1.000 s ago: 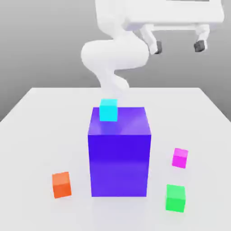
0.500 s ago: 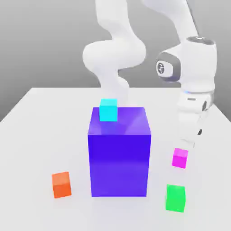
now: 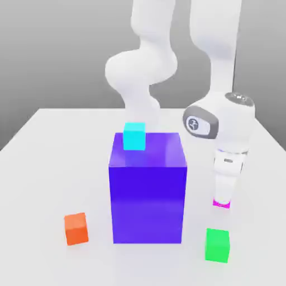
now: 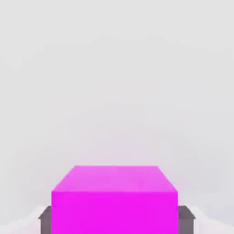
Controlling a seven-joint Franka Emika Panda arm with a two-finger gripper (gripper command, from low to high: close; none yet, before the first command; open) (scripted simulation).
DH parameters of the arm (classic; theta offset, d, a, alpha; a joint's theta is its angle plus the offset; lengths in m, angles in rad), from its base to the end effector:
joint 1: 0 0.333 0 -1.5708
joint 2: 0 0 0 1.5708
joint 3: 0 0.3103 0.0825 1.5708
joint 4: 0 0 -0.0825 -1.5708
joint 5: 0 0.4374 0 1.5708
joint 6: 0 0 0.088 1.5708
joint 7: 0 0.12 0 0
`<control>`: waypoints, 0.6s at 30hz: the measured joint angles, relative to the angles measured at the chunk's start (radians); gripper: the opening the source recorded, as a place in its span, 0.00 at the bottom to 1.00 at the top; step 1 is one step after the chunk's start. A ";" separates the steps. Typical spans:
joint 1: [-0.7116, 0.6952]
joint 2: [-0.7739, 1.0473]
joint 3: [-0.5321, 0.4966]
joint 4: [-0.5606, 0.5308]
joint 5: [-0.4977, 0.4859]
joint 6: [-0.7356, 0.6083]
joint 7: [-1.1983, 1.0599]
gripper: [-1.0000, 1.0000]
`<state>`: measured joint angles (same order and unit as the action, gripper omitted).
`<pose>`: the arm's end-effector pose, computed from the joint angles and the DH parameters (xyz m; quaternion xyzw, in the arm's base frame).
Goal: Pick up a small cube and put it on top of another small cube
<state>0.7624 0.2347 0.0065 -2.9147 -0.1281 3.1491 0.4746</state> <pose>0.2209 0.2300 0.0576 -0.9778 -0.2095 0.0008 0.0010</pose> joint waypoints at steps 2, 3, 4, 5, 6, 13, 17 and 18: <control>0.009 0.007 -0.009 0.001 -0.001 0.006 0.001 0.00; -0.007 -0.014 0.007 -0.002 0.001 -0.012 -0.003 0.00; -0.028 -0.042 0.029 -0.007 0.013 -0.035 -0.013 0.00; -0.048 -0.074 0.053 -0.012 0.031 -0.060 -0.028 0.00; -0.055 -0.107 0.068 -0.018 0.061 -0.088 -0.050 0.00; -0.083 -0.284 0.072 -0.022 0.131 -0.262 -0.076 0.00; -0.152 -0.269 0.036 0.060 0.107 -0.329 -0.014 0.00; -0.168 -0.264 0.028 0.081 0.104 -0.345 0.000 0.00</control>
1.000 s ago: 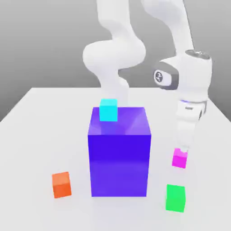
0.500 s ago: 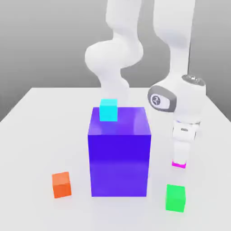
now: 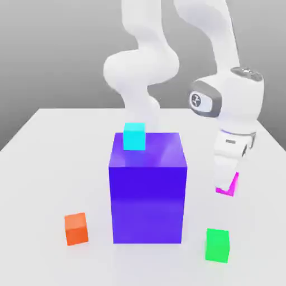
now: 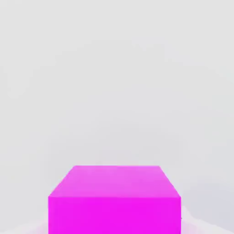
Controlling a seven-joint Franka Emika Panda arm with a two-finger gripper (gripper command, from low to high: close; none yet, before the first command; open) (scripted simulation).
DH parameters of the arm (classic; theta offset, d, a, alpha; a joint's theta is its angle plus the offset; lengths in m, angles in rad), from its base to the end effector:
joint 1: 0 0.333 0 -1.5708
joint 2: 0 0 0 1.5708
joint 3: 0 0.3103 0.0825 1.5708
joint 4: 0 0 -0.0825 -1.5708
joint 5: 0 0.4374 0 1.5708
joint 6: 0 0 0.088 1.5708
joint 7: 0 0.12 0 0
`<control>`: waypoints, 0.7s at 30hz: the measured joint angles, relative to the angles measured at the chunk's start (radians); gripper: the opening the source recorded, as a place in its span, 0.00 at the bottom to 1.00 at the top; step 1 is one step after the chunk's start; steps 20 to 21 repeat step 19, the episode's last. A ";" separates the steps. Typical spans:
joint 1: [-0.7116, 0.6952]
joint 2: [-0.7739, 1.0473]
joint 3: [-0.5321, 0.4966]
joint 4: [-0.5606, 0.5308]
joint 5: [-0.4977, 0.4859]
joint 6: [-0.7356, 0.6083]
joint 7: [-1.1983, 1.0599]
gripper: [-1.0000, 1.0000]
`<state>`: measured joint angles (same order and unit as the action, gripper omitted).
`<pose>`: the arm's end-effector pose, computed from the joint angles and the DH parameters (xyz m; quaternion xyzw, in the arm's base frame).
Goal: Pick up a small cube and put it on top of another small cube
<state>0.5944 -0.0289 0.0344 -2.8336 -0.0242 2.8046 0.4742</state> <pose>0.3100 0.2265 0.1400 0.9961 0.0886 0.0023 0.0039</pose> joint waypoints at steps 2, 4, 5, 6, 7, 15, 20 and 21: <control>-0.029 0.011 -0.018 0.043 -0.002 -0.032 0.025 0.00; -0.052 0.023 -0.041 0.087 0.000 -0.064 0.047 0.00; -0.061 0.028 -0.053 0.108 0.003 -0.080 0.057 0.00; -0.080 0.034 -0.055 0.130 0.006 -0.096 0.067 0.00; -0.096 0.040 -0.060 0.152 0.010 -0.112 0.076 0.00; -0.156 0.212 -0.074 0.244 0.044 -0.032 0.098 0.00; -0.160 0.240 -0.070 0.245 0.045 -0.007 0.098 1.00; -0.160 0.240 -0.070 0.245 0.045 -0.007 0.098 1.00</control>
